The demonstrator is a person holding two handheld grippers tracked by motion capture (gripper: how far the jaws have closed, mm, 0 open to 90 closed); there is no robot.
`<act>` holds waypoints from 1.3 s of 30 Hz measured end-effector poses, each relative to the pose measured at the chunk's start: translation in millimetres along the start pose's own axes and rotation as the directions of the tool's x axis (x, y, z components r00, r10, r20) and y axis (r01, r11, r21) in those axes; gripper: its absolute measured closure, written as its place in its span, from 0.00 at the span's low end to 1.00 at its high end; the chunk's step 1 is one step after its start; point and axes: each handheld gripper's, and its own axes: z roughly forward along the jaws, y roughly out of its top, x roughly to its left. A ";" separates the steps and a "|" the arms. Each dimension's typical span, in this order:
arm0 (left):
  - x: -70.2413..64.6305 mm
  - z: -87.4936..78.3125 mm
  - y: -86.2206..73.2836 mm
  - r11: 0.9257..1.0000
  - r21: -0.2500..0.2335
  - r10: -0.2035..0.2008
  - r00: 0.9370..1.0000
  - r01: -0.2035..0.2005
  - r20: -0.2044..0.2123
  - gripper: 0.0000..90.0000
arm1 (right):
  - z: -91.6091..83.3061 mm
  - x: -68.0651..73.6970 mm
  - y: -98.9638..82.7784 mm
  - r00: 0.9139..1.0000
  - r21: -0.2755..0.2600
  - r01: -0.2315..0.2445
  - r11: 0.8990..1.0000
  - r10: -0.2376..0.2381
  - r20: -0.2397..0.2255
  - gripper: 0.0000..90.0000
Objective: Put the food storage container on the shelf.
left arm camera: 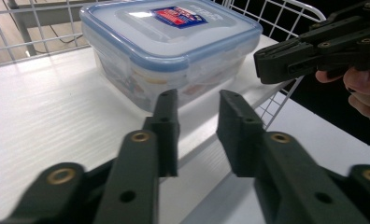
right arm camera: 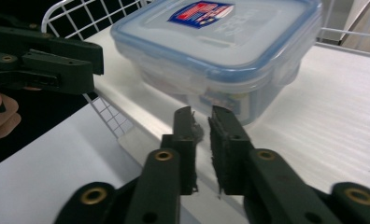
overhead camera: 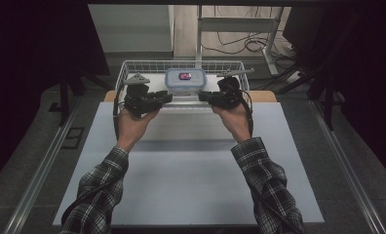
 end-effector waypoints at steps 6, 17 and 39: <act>-7.4 -7.7 -8.0 0.999 0.001 0.038 0.999 -0.038 -0.002 0.54 | -3.3 6.7 -3.9 1.000 -0.003 0.011 1.000 -0.011 -0.012 0.74; -22.3 -15.9 -21.7 0.995 0.023 0.097 0.995 -0.097 -0.001 0.31 | -12.3 20.4 -14.6 0.999 -0.017 0.032 0.999 -0.033 -0.036 0.57; -38.1 -31.7 -85.0 0.994 0.071 0.081 0.996 -0.082 0.026 0.05 | -26.3 39.7 -63.5 0.996 0.014 0.078 0.997 -0.077 -0.036 0.25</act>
